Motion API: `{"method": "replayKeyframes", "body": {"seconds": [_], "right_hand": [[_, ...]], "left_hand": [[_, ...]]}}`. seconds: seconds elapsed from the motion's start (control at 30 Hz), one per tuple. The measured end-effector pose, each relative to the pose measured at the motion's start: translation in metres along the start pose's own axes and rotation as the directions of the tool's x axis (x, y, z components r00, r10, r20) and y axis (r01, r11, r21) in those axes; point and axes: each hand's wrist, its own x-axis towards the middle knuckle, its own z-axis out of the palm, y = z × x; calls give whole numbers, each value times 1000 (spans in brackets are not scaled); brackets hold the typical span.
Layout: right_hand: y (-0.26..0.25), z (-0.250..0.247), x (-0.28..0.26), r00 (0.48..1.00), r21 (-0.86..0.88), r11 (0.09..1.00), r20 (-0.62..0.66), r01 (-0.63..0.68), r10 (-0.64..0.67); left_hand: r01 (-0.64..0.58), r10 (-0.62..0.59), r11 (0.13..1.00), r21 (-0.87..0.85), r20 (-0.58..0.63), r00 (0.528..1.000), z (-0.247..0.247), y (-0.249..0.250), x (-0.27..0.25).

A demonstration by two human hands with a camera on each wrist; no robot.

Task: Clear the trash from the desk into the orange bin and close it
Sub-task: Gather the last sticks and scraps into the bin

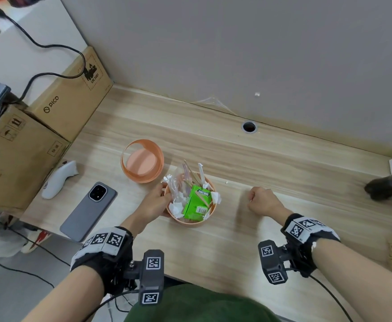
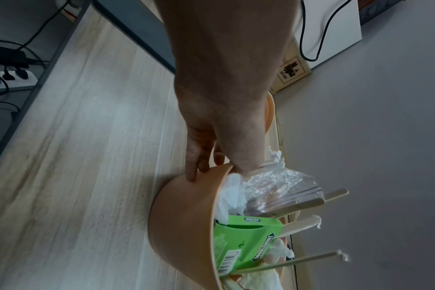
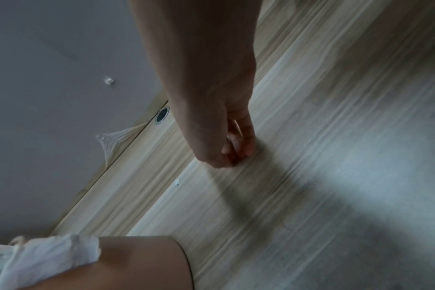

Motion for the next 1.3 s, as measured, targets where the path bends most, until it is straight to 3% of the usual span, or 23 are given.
{"method": "replayKeyframes", "body": {"seconds": [0.37,0.53,0.87,1.07,1.3], "right_hand": [[-32,2,23,958,21,966,-136,258,-253],[-40,5,30,936,-88,944,-129,317,-327],[-36,-14,47,938,-131,931,-24,340,-346],[-14,-25,28,875,-43,874,45,484,-483],[-10,-11,29,908,27,908,5,419,-419]], "left_hand": [[22,-25,997,-76,-51,998,-2,-8,-5],[25,-31,996,-84,-75,997,-2,-10,-5],[52,-57,997,-59,-80,995,-1,-12,2],[37,-41,998,-59,-61,997,0,-10,8],[46,-47,999,-13,-42,998,-5,-11,12]]}}
